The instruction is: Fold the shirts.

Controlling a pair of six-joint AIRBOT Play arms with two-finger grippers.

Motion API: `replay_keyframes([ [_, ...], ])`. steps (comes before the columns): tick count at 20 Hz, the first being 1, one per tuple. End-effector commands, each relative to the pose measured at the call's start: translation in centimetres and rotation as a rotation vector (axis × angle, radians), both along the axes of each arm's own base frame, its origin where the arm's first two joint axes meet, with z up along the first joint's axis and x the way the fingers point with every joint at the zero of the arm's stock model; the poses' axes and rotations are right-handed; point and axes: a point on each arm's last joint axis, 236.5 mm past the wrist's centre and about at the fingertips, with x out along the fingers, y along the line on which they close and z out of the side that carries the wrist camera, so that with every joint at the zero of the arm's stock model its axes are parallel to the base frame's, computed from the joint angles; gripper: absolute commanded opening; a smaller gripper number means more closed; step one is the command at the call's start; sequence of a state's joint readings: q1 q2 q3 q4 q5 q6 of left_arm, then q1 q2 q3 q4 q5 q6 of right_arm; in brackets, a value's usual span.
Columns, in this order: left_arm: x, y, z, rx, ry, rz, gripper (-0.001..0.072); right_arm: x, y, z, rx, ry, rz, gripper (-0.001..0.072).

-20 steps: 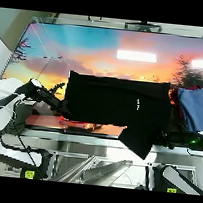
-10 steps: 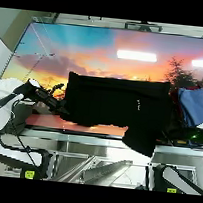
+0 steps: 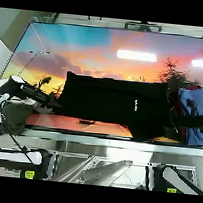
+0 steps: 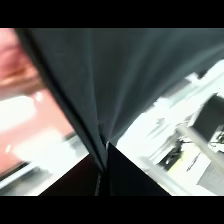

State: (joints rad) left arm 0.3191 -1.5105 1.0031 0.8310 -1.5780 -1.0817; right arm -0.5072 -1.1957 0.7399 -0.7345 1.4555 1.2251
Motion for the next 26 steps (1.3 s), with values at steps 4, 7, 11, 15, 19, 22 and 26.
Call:
replay_keyframes([
  [4,9.3,-0.8,6.6,0.029,-0.262,0.076,0.0025,11.4,0.7,8.3,0.058,-0.338,-0.089,0.0025],
  [7,13.4,-1.5,6.0,0.045,-0.298,0.071,0.0022,15.4,0.5,5.6,0.042,-0.335,-0.068,0.0025],
  [11,16.9,-0.6,1.2,0.061,-0.211,0.11,0.0019,19.3,-1.5,-1.0,-0.015,-0.314,-0.093,0.0025],
  [15,18.1,0.9,-3.8,0.123,-0.113,0.116,0.0013,20.5,-2.6,-6.4,-0.074,-0.283,-0.048,0.0025],
  [19,19.7,-0.4,-5.6,0.123,-0.127,0.071,0.0013,21.5,-2.9,-7.5,-0.135,-0.332,-0.016,0.0025],
  [22,20.1,-0.9,-4.9,0.11,-0.133,0.025,0.0023,21.4,-2.8,-7.0,-0.142,-0.361,0.009,0.0027],
  [26,20.6,-0.5,-1.1,0.103,-0.175,-0.024,0.0318,21.2,-4.0,-3.8,-0.163,-0.418,0.055,0.0641],
])
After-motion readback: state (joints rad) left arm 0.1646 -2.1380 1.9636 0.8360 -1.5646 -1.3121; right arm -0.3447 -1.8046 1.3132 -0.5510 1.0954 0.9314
